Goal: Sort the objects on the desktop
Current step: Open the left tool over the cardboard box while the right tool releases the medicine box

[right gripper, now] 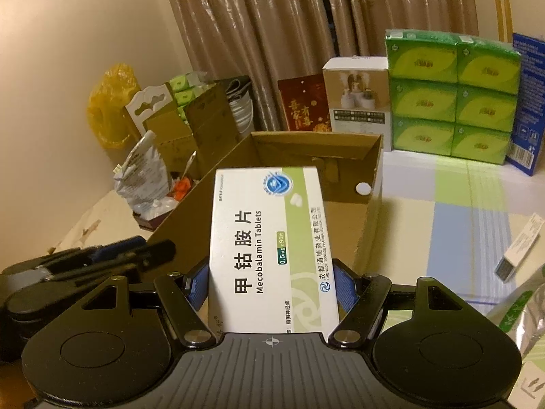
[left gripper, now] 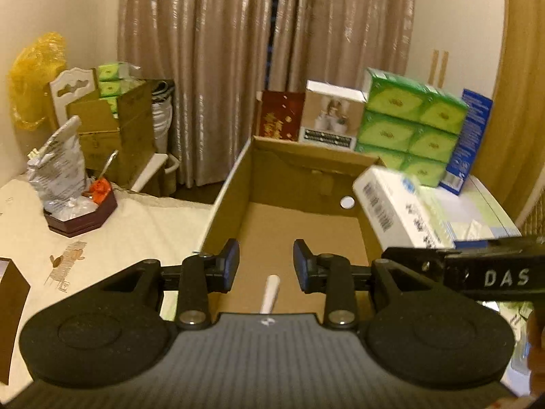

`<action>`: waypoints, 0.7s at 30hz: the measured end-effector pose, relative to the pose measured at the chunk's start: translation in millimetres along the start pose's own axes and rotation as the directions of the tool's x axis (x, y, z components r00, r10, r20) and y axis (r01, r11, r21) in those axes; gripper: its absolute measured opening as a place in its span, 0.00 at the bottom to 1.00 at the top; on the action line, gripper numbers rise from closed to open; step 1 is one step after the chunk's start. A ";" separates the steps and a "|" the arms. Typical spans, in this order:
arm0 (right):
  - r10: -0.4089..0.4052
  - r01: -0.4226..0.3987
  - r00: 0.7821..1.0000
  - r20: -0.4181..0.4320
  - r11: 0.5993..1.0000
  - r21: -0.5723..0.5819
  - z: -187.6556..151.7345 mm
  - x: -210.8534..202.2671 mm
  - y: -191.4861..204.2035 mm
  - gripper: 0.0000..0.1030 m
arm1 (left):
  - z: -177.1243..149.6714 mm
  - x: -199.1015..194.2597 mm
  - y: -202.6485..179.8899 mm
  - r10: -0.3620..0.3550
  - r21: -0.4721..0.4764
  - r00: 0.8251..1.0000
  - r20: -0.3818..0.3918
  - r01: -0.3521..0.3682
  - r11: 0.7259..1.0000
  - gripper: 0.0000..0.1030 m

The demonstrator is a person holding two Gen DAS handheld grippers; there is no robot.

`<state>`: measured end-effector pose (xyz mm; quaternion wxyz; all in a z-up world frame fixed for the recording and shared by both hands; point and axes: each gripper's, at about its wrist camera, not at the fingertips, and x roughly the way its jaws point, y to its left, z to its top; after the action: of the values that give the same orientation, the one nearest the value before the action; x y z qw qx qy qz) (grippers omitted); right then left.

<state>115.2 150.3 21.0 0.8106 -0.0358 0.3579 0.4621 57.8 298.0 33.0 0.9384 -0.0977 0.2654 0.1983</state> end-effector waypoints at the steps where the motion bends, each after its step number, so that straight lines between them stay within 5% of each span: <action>1: 0.004 -0.004 1.000 0.001 1.000 0.007 0.5 1.0 -0.2 0.66 | 0.5 -0.6 0.3 0.005 -0.002 1.000 0.003 -0.005 1.000 0.30; 4: 0.031 -0.032 0.999 0.021 0.999 0.026 2.0 3.5 -1.5 0.67 | 1.1 -1.9 1.7 0.021 -0.009 1.000 0.008 -0.021 1.000 0.32; 6: 0.056 -0.058 0.998 0.040 0.997 0.046 3.7 2.3 -4.6 0.76 | 1.2 -1.5 1.7 0.025 -0.015 1.000 0.005 -0.025 1.000 0.32; 21: -0.063 0.051 0.990 0.123 0.993 0.104 -13.6 -66.7 -66.8 0.84 | 5.9 -6.7 -34.4 -0.041 0.023 0.999 0.015 0.041 0.999 0.37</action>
<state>138.4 58.6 33.6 0.8452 0.0242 0.3277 0.4215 69.9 266.5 44.3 0.9453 -0.0909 0.2585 0.1768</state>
